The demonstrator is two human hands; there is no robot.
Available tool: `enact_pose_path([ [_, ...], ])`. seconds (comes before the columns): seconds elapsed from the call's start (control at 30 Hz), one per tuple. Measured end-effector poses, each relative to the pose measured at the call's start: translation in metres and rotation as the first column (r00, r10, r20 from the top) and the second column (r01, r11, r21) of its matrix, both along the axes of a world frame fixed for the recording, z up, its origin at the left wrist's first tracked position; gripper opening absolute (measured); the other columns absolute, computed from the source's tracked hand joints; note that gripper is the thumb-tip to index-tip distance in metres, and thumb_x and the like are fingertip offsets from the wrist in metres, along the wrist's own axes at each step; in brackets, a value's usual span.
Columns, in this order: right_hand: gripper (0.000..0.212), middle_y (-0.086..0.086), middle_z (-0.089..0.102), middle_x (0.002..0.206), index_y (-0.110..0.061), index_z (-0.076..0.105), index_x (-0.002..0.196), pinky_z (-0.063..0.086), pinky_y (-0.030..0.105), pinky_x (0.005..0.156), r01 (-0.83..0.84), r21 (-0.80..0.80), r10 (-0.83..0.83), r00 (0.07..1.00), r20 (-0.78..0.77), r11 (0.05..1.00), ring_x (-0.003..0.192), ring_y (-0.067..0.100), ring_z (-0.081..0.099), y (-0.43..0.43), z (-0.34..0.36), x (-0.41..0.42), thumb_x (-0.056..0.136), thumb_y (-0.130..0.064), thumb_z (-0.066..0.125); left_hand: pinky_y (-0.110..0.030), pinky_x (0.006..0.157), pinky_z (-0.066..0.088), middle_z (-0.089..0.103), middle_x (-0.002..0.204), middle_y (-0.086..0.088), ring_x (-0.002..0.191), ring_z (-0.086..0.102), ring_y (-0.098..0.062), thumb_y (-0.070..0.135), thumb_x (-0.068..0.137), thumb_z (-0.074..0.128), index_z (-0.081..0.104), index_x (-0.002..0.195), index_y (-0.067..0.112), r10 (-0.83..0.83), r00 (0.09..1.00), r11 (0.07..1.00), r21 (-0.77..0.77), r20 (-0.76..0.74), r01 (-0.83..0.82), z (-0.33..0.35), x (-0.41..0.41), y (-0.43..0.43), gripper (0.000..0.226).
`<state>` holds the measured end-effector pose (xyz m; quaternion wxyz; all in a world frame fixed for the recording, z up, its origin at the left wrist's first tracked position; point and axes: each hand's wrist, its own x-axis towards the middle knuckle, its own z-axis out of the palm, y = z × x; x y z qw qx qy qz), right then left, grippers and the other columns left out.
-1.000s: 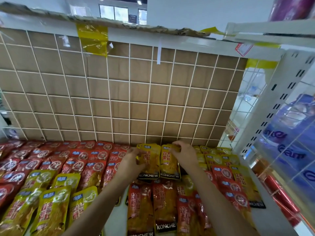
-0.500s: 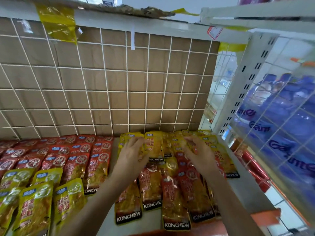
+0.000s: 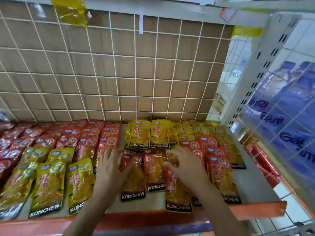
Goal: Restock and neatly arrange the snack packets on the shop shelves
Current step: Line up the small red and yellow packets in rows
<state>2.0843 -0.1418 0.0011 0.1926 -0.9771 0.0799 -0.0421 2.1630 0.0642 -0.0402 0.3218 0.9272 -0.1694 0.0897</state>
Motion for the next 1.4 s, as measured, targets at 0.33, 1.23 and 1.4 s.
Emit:
enact_pose_path([
  [0.33, 0.085, 0.006, 0.035, 0.14, -0.016, 0.041, 0.135, 0.025, 0.042, 0.11, 0.085, -0.217, -0.125, 0.976, -0.179, 0.972, 0.131, 0.024, 0.031, 0.022, -0.006, 0.023, 0.075, -0.075, 0.044, -0.038, 0.107, 0.027, 0.035, 0.14, -0.002, 0.132, 0.031, -0.02, 0.065, 0.068, 0.062, 0.032, 0.14, 0.02, 0.045, 0.974, 0.99, 0.141, -0.221, -0.014, 0.005, -0.004, -0.004, 0.09],
  [1.23, 0.025, -0.015, 0.06, 0.078, -0.028, 0.047, 0.074, 0.046, 0.011, 0.059, -0.05, 0.458, -0.016, 0.99, 0.139, 0.888, 0.071, -0.005, 0.058, 0.041, -0.001, 0.016, 0.076, -0.031, 0.071, -0.033, 0.067, 0.057, 0.068, 0.09, -0.001, 0.081, 0.067, -0.018, 0.013, 0.082, 0.067, 0.055, 0.101, 0.023, -0.181, 0.907, 0.875, -0.484, -0.382, -0.03, 0.029, -0.011, 0.03, 0.025],
  [1.4, 0.015, 0.0, 0.067, 0.078, -0.011, 0.057, 0.079, 0.049, 0.014, 0.06, -0.068, 0.711, -0.149, 0.96, 0.238, 0.7, 0.073, 0.005, 0.064, 0.042, 0.012, 0.022, 0.077, -0.011, 0.072, -0.028, 0.062, 0.054, 0.07, 0.081, -0.003, 0.072, 0.066, -0.015, 0.009, 0.081, 0.066, 0.06, 0.096, 0.016, -0.226, 0.943, 0.778, -0.628, -0.242, 0.025, 0.048, -0.011, 0.061, 0.018],
])
